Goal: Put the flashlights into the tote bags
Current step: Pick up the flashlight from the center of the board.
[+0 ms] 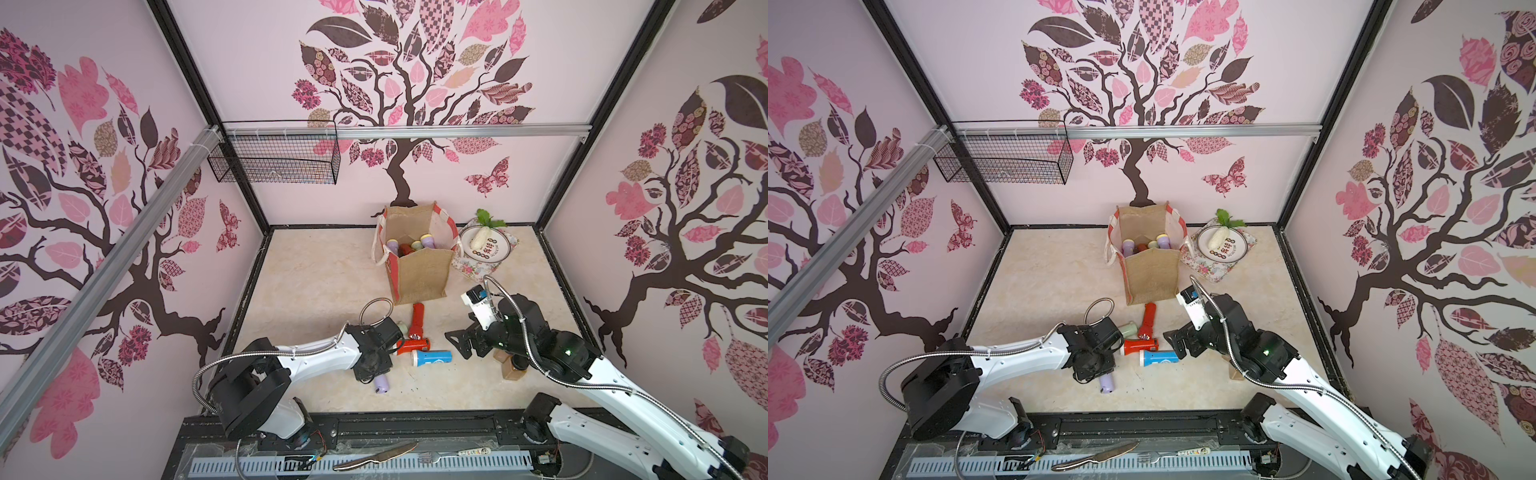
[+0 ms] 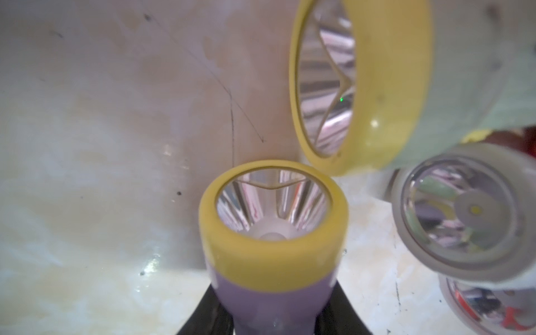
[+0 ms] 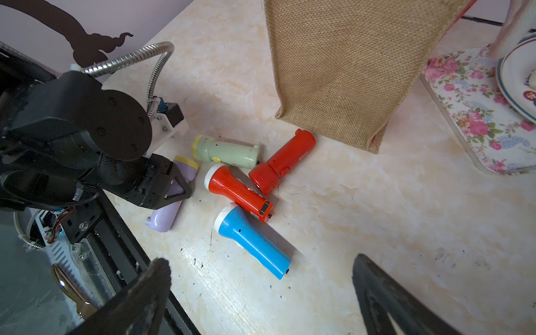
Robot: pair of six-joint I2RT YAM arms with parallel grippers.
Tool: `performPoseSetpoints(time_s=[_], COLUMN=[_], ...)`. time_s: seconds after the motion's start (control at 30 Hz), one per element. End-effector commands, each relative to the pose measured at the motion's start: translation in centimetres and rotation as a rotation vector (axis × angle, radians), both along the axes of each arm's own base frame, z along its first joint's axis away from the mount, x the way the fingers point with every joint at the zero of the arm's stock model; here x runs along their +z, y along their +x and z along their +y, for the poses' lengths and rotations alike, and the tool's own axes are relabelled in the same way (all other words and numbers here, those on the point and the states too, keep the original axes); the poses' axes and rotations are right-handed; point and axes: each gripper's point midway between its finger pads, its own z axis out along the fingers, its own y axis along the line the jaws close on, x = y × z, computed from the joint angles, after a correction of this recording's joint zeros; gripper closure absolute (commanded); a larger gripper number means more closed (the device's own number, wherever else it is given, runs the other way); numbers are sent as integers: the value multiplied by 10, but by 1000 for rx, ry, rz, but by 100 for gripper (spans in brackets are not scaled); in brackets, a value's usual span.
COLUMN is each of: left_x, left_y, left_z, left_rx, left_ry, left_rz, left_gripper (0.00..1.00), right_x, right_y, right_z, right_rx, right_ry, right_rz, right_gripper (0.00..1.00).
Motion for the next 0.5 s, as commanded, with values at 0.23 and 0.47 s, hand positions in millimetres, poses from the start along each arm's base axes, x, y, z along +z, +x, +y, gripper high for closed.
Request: performPoseSetpoints(time_s=[0.23, 0.47], left_x=[18, 6], left_y=[35, 18], left_z=[1, 5], left_rx=[-170, -157], left_ry=[52, 69], left_rz=[-102, -61], left_gripper=[72, 51], right_x=[23, 23], right_y=[1, 1], right_z=[0, -1], right_rx=[-10, -13], right_ry=[48, 46], right_rz=[-36, -41], right_gripper=[0, 0])
